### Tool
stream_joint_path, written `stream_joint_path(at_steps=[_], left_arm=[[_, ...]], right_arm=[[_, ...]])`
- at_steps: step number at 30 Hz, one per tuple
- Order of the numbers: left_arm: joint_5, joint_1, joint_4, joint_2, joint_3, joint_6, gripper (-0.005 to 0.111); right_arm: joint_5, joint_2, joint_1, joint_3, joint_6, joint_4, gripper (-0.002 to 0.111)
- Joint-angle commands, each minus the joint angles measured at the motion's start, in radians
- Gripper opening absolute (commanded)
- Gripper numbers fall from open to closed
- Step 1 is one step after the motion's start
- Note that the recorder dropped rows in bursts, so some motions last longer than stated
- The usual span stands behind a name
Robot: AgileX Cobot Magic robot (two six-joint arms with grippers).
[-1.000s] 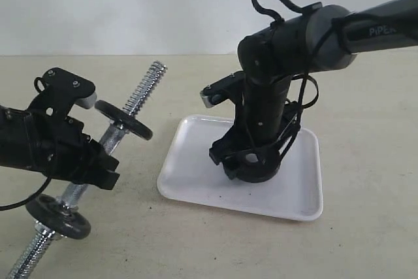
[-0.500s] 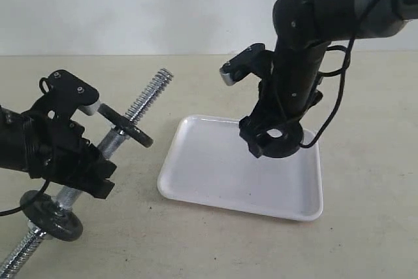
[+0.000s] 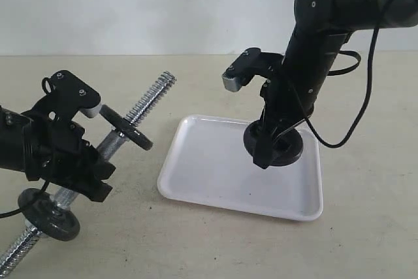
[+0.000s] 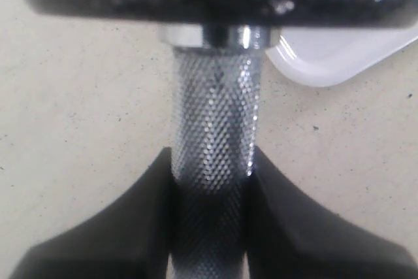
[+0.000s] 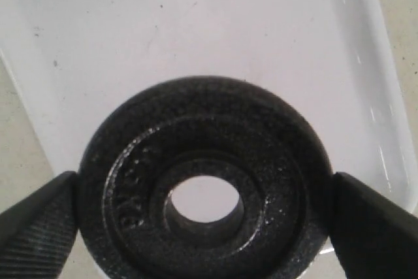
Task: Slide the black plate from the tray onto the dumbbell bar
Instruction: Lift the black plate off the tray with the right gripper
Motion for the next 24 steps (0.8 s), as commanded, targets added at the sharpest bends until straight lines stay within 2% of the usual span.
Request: stream_joint_path(at_steps=[1, 11, 19, 22, 24], left_arm=[[-0.103, 0.003, -0.027, -0.052, -0.033, 0.011, 0.004], [-0.101, 0.003, -0.027, -0.052, -0.033, 0.015, 0.004], [-0.101, 0.003, -0.027, -0.052, -0.033, 0.022, 0.004], [-0.101, 0.003, -0.027, -0.052, -0.033, 0.041, 0.004], [-0.099, 0.003, -0.027, -0.052, -0.033, 0.041, 0.004]], right_arm=[[-0.015, -0.028, -0.010, -0.003, -0.041, 0.000, 0.000], [-0.032, -0.028, -0.030, -0.003, -0.354, 0.186, 0.000], [0.137, -0.028, -0.168, -0.003, -0.781, 0.648, 0.000], [0.244, -0.028, -0.224, -0.003, -0.919, 0.772, 0.000], [0.249, -0.028, -0.262, -0.003, -0.974, 0.830, 0.000]])
